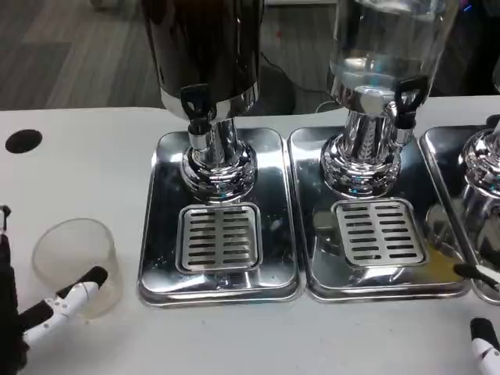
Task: Grasp the cup under the faucet to collect the drink, then remove the cup.
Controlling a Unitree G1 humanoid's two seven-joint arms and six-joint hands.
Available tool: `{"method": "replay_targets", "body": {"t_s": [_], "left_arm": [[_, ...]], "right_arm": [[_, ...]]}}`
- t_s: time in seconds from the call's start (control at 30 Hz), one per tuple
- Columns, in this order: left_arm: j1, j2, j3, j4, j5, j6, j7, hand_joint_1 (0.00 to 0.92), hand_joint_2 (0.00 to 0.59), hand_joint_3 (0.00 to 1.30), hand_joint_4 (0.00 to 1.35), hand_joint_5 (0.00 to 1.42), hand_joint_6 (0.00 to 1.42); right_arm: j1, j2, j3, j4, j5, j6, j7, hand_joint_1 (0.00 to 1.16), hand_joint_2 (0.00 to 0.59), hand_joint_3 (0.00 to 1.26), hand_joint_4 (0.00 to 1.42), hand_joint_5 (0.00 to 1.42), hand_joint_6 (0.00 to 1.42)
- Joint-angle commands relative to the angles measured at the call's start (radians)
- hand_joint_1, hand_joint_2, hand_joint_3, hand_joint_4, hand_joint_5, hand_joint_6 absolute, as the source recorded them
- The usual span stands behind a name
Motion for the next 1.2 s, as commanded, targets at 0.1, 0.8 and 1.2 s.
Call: {"method": "replay_targets", "body": {"t_s": [0.1, 0.8, 1.2], "left_arm": [[-0.042, -0.004, -0.017, 0.052, -0.029, 0.020, 0.027, 0.178, 0.068, 0.11, 0.10, 0.43, 0.70], [-0.123, -0.003, -0.093, 0.125, -0.075, 0.040, 0.050, 0.175, 0.076, 0.15, 0.15, 0.47, 0.75], [-0.144, 0.018, -0.153, 0.124, -0.020, 0.084, 0.054, 0.357, 0.093, 0.24, 0.26, 0.56, 0.83]], "right_arm": [[0.012, -0.004, -0.012, 0.002, 0.026, -0.032, 0.018, 0.45, 0.501, 0.24, 0.06, 0.03, 0.00], [0.025, 0.003, -0.019, 0.016, 0.038, -0.060, 0.033, 0.43, 0.499, 0.24, 0.07, 0.04, 0.00], [0.005, 0.005, -0.021, 0.051, 0.068, -0.079, 0.043, 0.43, 0.499, 0.24, 0.07, 0.04, 0.00]]}}
